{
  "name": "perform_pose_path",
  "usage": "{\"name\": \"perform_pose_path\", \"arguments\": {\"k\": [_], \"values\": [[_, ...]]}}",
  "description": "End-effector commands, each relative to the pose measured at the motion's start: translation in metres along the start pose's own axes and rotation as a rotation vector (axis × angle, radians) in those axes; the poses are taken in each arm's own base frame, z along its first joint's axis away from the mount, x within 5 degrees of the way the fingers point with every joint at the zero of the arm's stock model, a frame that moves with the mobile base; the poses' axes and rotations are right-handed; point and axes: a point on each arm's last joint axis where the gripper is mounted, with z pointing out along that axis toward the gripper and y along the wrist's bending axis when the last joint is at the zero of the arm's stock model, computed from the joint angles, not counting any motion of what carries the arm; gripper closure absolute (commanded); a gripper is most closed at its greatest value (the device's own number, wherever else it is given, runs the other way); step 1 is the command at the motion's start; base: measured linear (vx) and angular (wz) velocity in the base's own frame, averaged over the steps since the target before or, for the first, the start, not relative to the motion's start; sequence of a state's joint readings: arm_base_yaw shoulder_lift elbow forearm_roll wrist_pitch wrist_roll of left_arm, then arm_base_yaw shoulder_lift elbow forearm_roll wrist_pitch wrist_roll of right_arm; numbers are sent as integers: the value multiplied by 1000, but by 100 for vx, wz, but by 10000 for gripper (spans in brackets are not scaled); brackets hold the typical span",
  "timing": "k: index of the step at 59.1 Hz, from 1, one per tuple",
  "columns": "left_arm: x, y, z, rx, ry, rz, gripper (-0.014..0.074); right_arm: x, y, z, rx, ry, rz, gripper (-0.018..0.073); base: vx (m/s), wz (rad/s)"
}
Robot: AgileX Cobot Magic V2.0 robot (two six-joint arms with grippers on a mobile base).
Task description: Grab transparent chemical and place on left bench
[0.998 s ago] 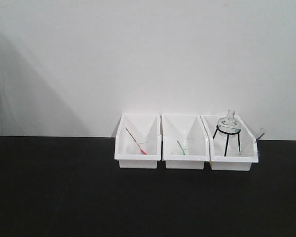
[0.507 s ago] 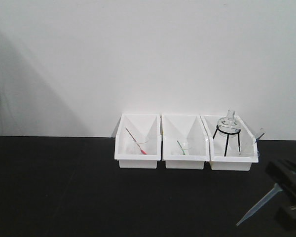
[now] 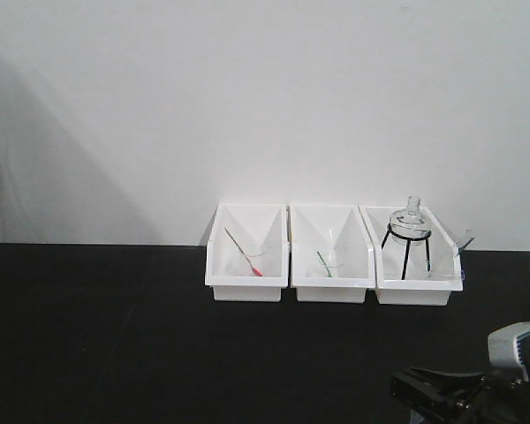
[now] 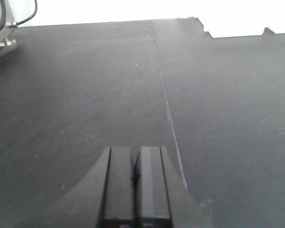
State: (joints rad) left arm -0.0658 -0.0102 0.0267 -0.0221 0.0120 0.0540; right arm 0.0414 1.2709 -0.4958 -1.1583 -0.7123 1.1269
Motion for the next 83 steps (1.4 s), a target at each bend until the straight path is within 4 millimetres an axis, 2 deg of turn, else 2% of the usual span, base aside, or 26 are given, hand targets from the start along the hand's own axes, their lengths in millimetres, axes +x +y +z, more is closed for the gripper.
{"name": "perform_pose_path", "arguments": {"k": [1, 17, 22, 27, 35, 43, 54, 61, 75, 83], "values": [[-3, 0, -1, -2, -81, -9, 600, -13, 4, 4, -71, -70, -19, 433, 0, 0], [-3, 0, -1, -2, -81, -9, 600, -6, 3, 11, -132, -66, -34, 133, 0, 0], [-3, 0, -1, -2, -81, -9, 600, -6, 3, 11, -131, -66, -45, 81, 0, 0], [-3, 0, -1, -2, -81, -9, 600, -7, 3, 11, -130, -71, -92, 75, 0, 0], [-3, 0, -1, -2, -81, -9, 600, -16, 4, 5, -84, -123, -159, 115, 0, 0], [-3, 0, -1, -2, -81, -9, 600, -33, 12, -17, 35, -171, -212, 215, 0, 0], [-3, 0, -1, -2, -81, -9, 600, -53, 23, -67, 295, -247, -163, 431, 0, 0], [-3, 0, -1, -2, -81, -9, 600, -59, 35, -95, 395, -290, -259, 573, 0, 0], [-3, 0, -1, -2, -81, -9, 600, -65, 58, -125, 399, -406, -359, 567, 0, 0], [-3, 0, -1, -2, -81, -9, 600, -66, 62, -131, 398, -434, -372, 567, 0, 0]]}}
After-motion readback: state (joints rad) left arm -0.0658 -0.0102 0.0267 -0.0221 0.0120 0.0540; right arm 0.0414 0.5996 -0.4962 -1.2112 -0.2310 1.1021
